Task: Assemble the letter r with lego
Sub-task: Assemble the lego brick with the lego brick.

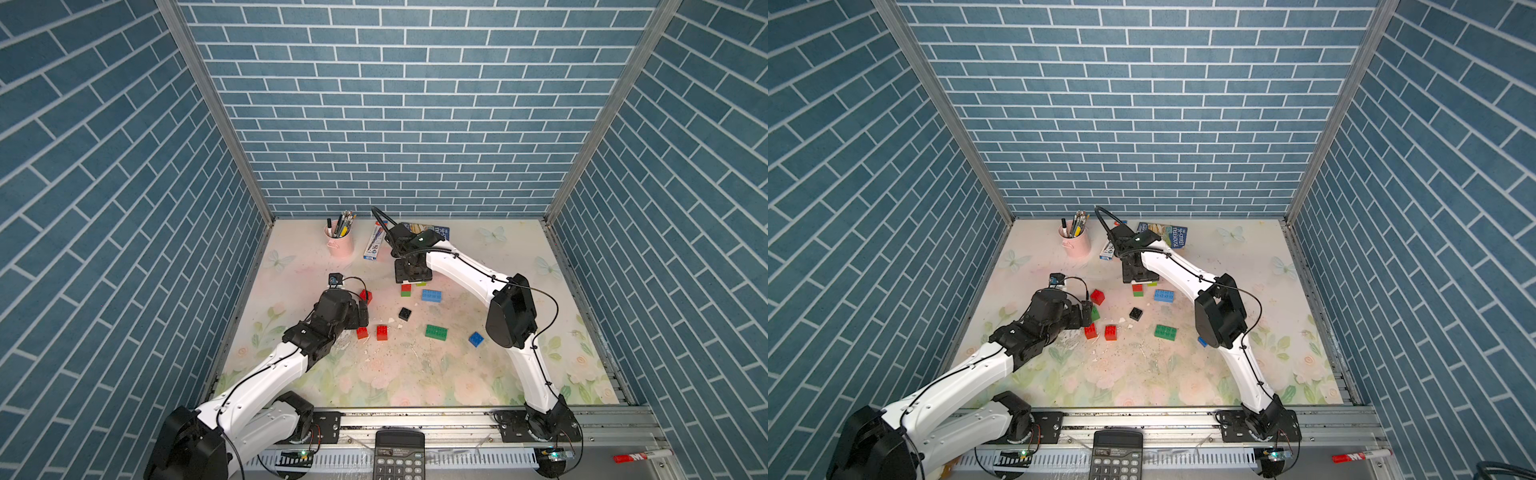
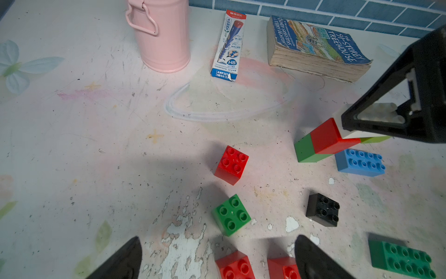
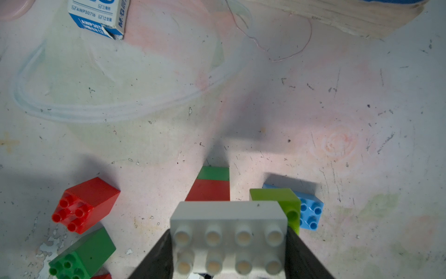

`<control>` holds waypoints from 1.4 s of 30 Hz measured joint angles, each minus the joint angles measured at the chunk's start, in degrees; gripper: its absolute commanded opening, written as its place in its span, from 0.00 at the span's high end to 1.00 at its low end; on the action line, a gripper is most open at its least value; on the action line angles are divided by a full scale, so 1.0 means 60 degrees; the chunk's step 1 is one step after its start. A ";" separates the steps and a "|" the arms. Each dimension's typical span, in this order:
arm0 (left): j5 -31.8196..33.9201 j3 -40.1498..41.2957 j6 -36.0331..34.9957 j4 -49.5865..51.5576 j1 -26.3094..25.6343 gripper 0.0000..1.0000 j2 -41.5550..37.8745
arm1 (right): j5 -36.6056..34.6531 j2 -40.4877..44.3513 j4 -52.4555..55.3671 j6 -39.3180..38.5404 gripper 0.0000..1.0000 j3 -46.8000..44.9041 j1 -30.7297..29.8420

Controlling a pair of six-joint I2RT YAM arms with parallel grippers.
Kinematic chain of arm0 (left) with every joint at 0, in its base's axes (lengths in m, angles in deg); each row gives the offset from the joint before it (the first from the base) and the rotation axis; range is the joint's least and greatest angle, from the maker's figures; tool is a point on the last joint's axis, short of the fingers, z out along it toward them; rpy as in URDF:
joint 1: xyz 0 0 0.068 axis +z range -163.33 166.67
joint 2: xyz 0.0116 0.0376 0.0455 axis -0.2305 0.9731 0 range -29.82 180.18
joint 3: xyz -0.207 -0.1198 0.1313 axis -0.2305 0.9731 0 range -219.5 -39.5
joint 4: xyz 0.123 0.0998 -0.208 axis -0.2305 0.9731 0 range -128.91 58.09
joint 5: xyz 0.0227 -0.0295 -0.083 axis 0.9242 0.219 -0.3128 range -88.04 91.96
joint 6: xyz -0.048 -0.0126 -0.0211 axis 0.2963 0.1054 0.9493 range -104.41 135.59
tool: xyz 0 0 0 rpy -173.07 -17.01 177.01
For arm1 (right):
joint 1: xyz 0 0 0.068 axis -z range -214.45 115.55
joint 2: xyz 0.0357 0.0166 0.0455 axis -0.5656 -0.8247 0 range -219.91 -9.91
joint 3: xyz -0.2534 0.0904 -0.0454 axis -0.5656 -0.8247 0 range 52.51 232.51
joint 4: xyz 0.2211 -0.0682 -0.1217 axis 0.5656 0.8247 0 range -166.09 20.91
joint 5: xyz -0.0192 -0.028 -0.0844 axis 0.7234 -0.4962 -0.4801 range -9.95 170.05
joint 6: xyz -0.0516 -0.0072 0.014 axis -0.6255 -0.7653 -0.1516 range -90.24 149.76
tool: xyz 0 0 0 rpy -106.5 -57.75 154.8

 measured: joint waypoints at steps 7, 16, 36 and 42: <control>0.0076 0.0000 0.0000 0.0000 0.0000 0.00 0.0000 | -0.0058 -0.0051 0.0058 -0.0004 0.89 0.0102 0.0000; 0.0178 0.0011 0.0004 -0.0004 0.0000 0.00 -0.0047 | -0.0117 0.0182 -0.0492 -0.0004 0.90 -0.0470 0.0000; 0.0211 0.0011 0.0004 0.0004 0.0015 0.00 -0.0044 | 0.0233 0.0073 -0.0291 -0.0386 0.90 -0.0240 0.0299; 0.0211 0.0011 0.0000 0.0011 0.0018 0.00 0.0029 | 0.0313 0.0073 -0.0240 -0.0699 0.92 -0.0219 0.0390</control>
